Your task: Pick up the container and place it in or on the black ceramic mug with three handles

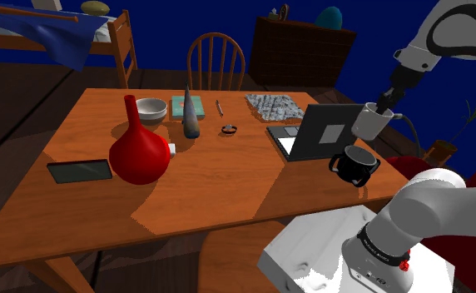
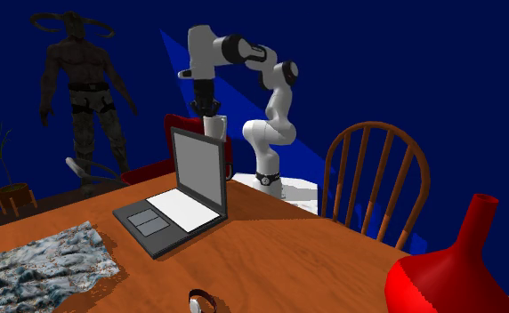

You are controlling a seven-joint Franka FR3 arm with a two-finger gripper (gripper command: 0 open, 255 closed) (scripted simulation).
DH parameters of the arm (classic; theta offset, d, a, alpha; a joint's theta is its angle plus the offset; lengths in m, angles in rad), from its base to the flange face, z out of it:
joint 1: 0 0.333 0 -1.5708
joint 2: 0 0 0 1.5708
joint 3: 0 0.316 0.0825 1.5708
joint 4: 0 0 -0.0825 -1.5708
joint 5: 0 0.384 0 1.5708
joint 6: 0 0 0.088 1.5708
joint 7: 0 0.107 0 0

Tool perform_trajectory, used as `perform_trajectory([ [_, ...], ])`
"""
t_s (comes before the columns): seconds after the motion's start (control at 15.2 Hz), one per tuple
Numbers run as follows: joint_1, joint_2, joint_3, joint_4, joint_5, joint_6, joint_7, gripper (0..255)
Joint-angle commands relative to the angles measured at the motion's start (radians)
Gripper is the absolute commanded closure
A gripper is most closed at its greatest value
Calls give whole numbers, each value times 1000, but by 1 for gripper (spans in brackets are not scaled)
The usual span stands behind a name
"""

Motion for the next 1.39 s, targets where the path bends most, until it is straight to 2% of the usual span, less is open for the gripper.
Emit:
perform_trajectory([
  [0.0, -16, 2, -50, 26, -37, -14, -56, 255],
  [1.19, -53, -27, -133, -221, -117, 203, -51, 255],
  [1.32, -53, -27, -133, -221, -117, 203, -51, 255],
])
